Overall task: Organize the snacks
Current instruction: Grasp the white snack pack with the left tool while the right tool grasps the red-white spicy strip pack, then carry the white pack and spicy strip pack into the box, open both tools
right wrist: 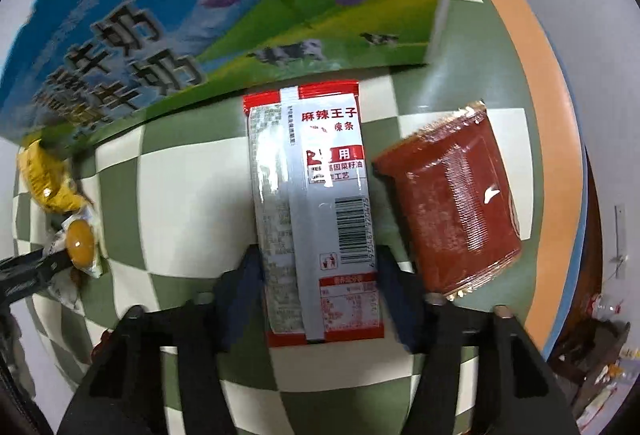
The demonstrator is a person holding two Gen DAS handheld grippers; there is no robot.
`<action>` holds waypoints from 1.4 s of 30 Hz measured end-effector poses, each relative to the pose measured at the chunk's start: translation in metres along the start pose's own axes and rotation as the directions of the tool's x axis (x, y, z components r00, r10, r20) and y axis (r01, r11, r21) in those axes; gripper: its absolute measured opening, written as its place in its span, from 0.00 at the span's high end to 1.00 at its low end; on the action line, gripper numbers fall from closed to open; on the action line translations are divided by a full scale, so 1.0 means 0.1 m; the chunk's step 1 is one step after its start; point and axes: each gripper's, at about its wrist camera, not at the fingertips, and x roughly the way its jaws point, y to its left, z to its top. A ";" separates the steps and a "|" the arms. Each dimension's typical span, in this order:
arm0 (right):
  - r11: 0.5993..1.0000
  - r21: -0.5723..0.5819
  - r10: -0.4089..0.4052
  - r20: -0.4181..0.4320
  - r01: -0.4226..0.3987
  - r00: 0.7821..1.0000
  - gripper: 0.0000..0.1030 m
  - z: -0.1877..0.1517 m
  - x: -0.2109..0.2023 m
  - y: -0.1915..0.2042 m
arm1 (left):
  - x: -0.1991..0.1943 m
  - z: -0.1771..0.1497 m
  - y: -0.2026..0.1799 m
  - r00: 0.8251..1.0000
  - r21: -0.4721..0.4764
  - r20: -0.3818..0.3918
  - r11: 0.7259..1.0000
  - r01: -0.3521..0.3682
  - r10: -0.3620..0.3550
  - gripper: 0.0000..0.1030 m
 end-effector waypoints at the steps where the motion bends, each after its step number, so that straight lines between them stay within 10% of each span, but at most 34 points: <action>1: 1.000 -0.014 0.002 -0.007 -0.002 1.000 0.46 -0.04 -0.02 0.02 | -0.01 -0.06 0.01 1.000 -0.003 0.002 1.000 -0.001 0.001 0.51; 10: 0.994 -0.042 0.098 -0.137 -0.105 0.986 0.39 -0.55 0.00 0.14 | 0.22 -0.59 0.09 0.993 -0.081 -0.095 0.994 0.068 -0.076 0.47; 19: 0.995 -0.031 0.087 -0.091 -0.091 0.992 0.37 -0.43 0.04 0.14 | 0.28 -0.59 0.25 0.991 -0.164 -0.046 0.980 0.114 -0.123 0.46; 32: 0.991 -0.067 0.116 -0.008 -0.117 0.993 0.54 -0.42 -0.31 0.33 | -0.68 -0.67 -0.30 0.993 -0.025 0.090 0.996 0.081 -0.079 0.51; 42: 0.951 -0.080 0.307 0.171 -0.297 0.936 0.54 0.31 -1.54 0.27 | -2.14 0.35 -0.85 0.908 0.120 0.289 0.953 0.279 -0.302 0.51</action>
